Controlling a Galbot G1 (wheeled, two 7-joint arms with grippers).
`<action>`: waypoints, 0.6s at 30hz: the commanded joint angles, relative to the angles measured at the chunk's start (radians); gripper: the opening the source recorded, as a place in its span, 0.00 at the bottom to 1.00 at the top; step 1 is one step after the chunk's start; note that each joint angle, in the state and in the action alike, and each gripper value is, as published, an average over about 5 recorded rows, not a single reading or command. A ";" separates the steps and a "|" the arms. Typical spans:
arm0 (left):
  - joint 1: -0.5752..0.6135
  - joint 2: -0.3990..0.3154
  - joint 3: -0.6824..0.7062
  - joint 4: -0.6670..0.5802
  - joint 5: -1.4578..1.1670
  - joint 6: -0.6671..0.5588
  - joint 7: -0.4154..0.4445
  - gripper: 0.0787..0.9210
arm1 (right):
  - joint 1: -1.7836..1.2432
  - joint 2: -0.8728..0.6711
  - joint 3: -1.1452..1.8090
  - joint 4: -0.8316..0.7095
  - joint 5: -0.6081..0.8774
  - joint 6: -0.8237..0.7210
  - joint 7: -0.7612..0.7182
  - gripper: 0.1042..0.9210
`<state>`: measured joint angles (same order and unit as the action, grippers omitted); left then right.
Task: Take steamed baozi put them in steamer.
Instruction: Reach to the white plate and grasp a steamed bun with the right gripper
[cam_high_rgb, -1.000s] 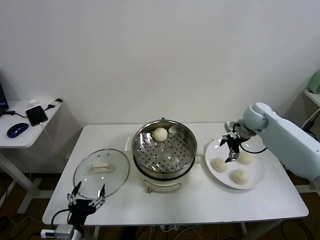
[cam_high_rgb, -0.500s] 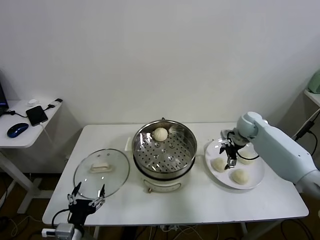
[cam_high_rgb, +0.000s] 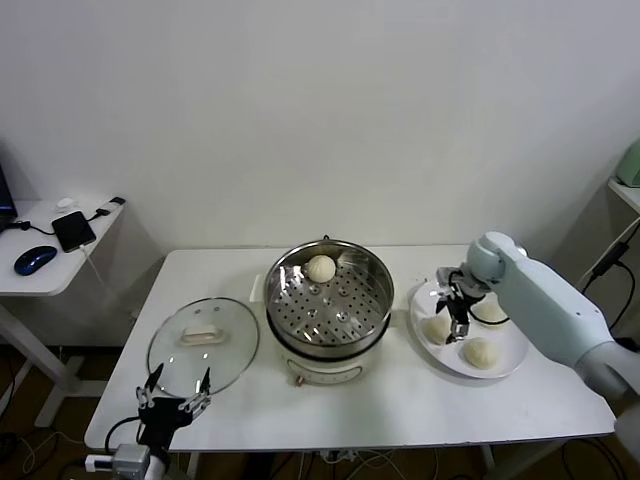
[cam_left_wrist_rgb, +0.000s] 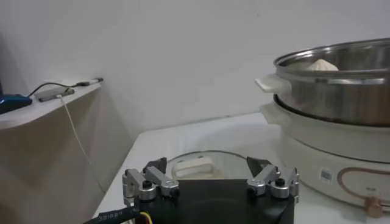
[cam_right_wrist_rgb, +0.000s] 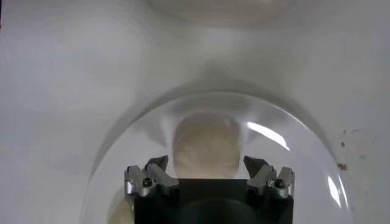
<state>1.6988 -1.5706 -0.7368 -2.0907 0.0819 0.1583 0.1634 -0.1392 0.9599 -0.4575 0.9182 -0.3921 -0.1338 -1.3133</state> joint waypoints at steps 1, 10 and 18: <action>0.000 0.000 -0.001 0.001 0.000 -0.001 0.000 0.88 | -0.003 0.013 0.005 -0.026 -0.012 0.013 -0.001 0.88; 0.001 -0.001 0.000 0.002 0.000 -0.003 -0.001 0.88 | -0.004 0.017 0.007 -0.026 -0.012 0.012 0.007 0.80; -0.001 -0.001 0.002 0.003 0.000 -0.004 -0.001 0.88 | 0.006 -0.003 0.016 -0.007 0.000 0.006 0.001 0.52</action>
<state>1.6979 -1.5710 -0.7355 -2.0880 0.0819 0.1543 0.1625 -0.1318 0.9550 -0.4438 0.9137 -0.3893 -0.1322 -1.3141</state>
